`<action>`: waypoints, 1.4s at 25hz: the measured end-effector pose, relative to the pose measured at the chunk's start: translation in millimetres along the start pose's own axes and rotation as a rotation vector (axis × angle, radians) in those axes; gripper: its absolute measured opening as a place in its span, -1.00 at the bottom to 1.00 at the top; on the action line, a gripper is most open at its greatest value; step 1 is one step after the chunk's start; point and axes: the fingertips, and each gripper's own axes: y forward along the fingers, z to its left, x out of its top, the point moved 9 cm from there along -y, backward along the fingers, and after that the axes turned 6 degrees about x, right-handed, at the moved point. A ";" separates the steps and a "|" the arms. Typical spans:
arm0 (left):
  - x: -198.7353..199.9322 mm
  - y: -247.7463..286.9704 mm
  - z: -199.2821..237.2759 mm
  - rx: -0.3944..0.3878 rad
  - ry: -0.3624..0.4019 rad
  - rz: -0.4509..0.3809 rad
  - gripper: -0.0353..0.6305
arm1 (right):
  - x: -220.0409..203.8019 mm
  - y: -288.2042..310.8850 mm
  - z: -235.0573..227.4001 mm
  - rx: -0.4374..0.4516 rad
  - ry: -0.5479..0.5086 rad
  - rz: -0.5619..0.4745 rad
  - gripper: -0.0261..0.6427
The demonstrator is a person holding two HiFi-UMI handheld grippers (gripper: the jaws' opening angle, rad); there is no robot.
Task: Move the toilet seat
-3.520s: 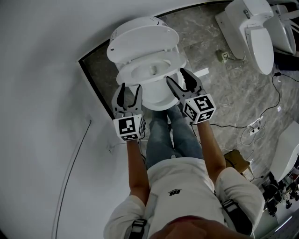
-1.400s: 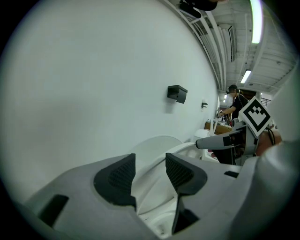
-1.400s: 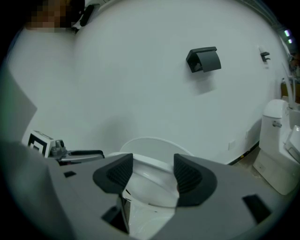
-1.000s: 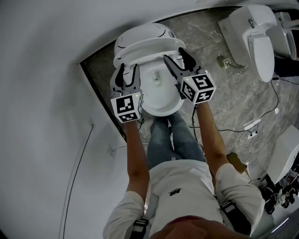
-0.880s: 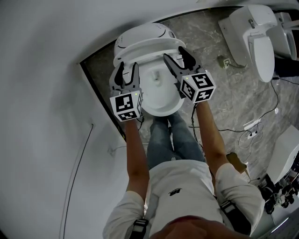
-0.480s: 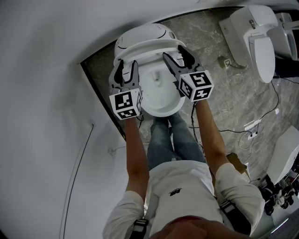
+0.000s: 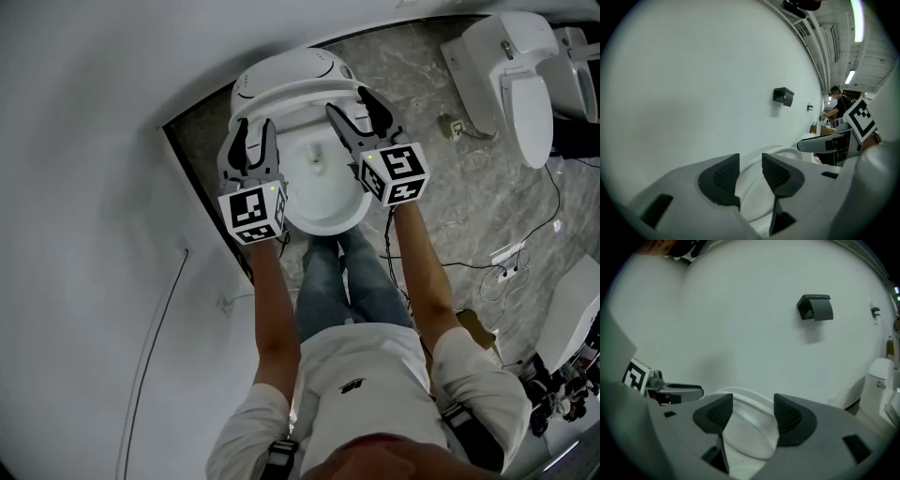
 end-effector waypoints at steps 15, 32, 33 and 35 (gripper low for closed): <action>6.8 -32.2 -20.0 -0.056 0.051 -0.072 -0.77 | 1.4 -37.9 33.6 0.073 -0.162 -0.035 -0.78; -7.6 -65.8 -37.3 -0.106 0.052 -0.086 -0.79 | -13.8 -71.5 54.2 0.095 -0.184 -0.021 -0.82; -6.7 -66.8 -38.3 -0.106 0.052 -0.087 -0.79 | -12.2 -72.3 54.6 0.096 -0.186 -0.024 -0.82; -5.8 -68.8 -39.0 -0.105 0.051 -0.091 -0.79 | -9.7 -73.2 56.5 0.100 -0.189 -0.030 -0.82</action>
